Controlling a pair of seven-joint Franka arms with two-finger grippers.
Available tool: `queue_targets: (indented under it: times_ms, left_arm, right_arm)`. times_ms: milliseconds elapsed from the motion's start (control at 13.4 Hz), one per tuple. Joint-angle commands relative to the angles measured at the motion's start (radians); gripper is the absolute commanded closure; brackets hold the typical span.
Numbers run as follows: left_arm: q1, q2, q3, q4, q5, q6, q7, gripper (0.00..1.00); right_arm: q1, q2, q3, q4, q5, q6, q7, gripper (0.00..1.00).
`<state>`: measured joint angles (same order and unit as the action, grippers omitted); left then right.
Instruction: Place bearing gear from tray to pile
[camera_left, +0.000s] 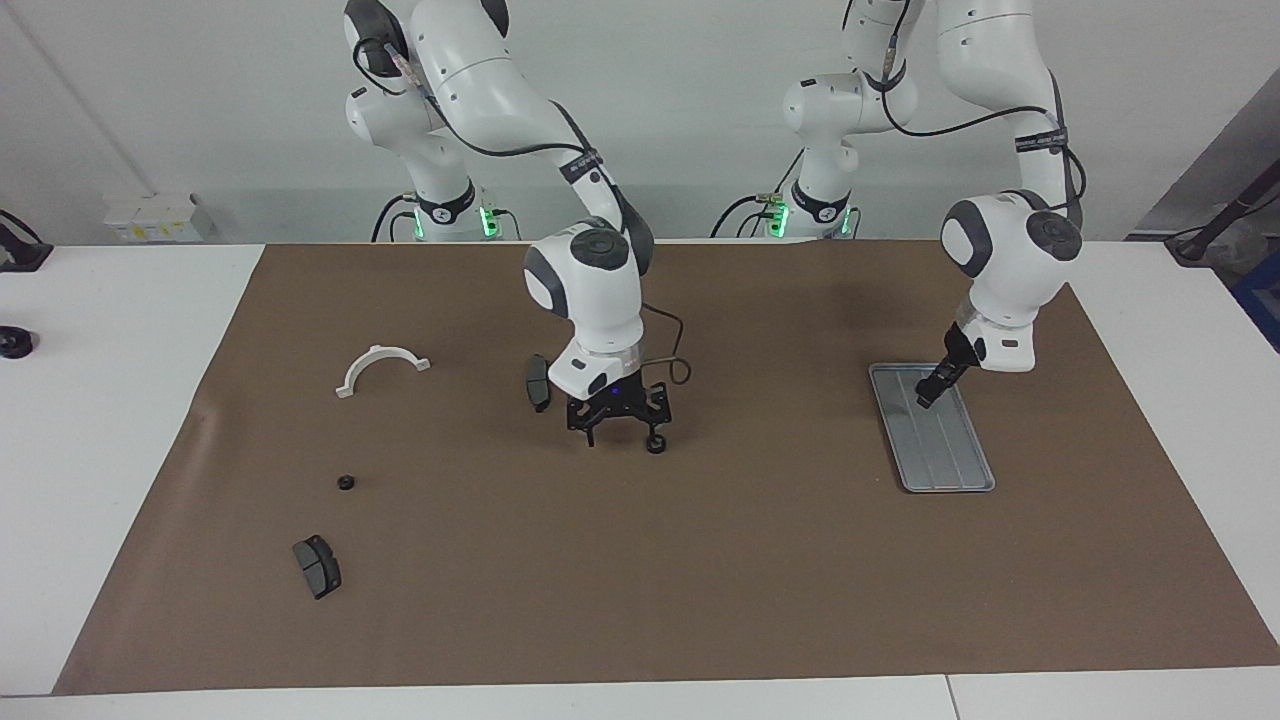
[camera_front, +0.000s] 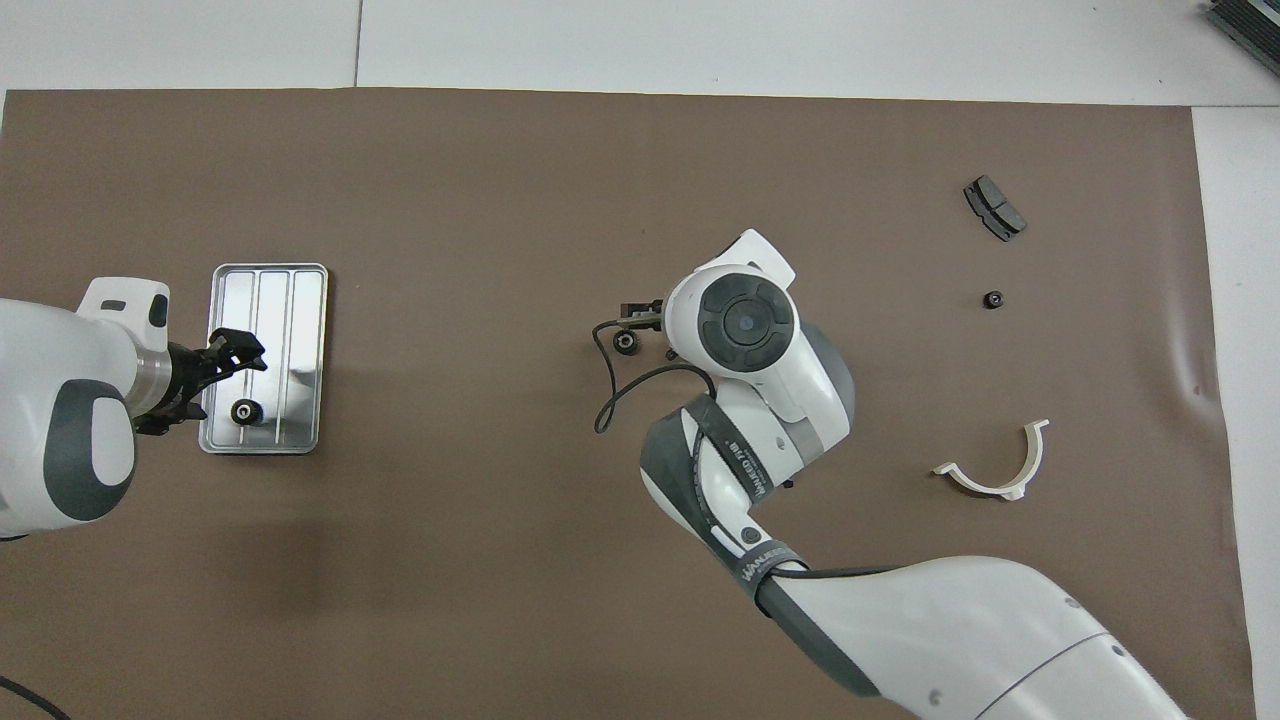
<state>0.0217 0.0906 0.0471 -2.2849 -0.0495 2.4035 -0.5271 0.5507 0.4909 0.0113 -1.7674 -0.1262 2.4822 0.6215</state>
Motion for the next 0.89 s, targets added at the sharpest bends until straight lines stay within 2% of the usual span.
queue_targets:
  times_ms: [0,298,446,669,818]
  left_arm:
    - [0.018,-0.037,-0.007,-0.053,0.005,0.025,0.021,0.26]
    - [0.017,-0.029,-0.009,-0.067,0.005,0.04,0.027,0.32]
    - [0.018,-0.026,-0.007,-0.067,0.005,0.054,0.064,0.34]
    - [0.018,-0.022,-0.009,-0.067,0.005,0.065,0.07,0.48]
    - [0.018,-0.02,-0.007,-0.067,0.005,0.068,0.072,0.5]
  right_arm:
    - [0.032,-0.005,-0.005,-0.014,-0.007,0.018,0.001,0.0]
    - [0.064,-0.006,-0.005,-0.026,-0.023,0.018,-0.041,0.0]
    - [0.066,0.003,-0.005,-0.026,-0.056,0.03,-0.058,0.05]
    - [0.063,0.006,-0.005,-0.023,-0.09,0.044,-0.091,0.12]
    - [0.072,0.026,-0.005,-0.014,-0.09,0.09,-0.082,0.19]
